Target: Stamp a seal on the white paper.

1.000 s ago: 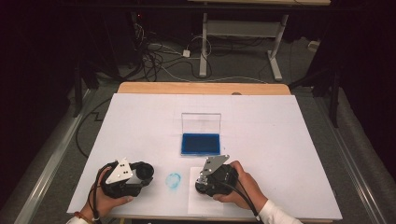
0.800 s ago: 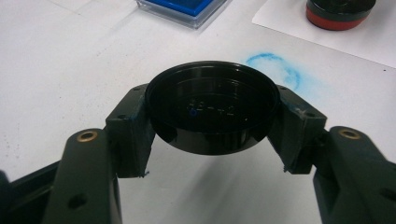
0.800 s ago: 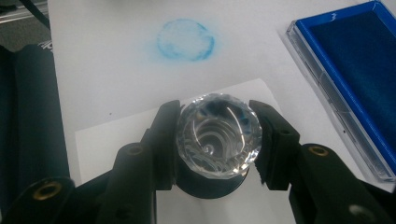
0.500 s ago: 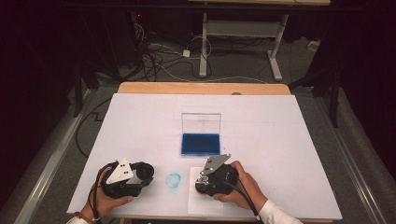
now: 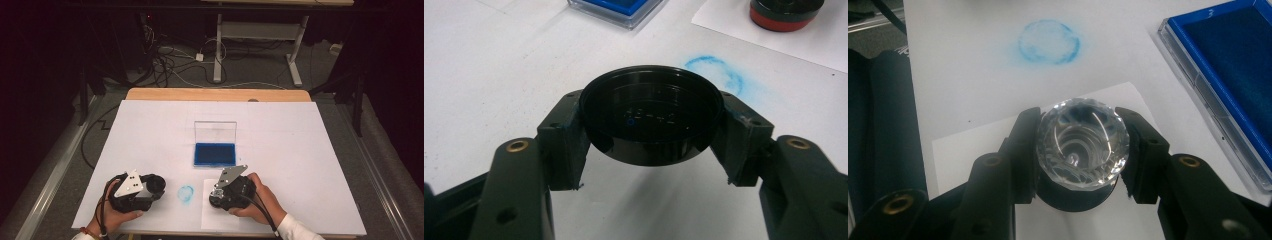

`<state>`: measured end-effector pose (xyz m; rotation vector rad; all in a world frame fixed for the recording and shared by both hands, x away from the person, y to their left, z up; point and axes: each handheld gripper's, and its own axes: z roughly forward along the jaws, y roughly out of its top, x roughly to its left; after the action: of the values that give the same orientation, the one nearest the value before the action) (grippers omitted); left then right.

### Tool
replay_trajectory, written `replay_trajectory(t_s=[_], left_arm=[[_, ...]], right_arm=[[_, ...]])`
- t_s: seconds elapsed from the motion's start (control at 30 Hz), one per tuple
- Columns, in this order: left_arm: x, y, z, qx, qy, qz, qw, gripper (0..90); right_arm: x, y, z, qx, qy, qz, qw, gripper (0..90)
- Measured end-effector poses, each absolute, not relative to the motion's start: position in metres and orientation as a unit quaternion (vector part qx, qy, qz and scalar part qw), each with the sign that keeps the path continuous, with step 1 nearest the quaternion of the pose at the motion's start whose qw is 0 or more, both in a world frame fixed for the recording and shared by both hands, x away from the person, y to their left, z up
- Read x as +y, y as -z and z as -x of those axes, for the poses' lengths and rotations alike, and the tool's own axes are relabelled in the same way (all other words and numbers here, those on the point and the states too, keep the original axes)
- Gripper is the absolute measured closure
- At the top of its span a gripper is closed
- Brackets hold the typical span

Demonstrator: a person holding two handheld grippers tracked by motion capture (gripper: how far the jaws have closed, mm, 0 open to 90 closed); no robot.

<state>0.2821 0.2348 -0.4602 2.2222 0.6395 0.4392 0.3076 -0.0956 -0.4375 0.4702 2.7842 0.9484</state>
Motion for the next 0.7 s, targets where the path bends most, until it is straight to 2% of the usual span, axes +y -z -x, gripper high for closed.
replay_trajectory(t_s=[0.7], left_arm=[[0.2351,0.4599,-0.2817,0.251,-0.172,-0.871,0.385,36.7]], right_arm=[[-0.0956,0.4374,-0.3078,0.934,-0.312,-0.154,0.077,56.5]])
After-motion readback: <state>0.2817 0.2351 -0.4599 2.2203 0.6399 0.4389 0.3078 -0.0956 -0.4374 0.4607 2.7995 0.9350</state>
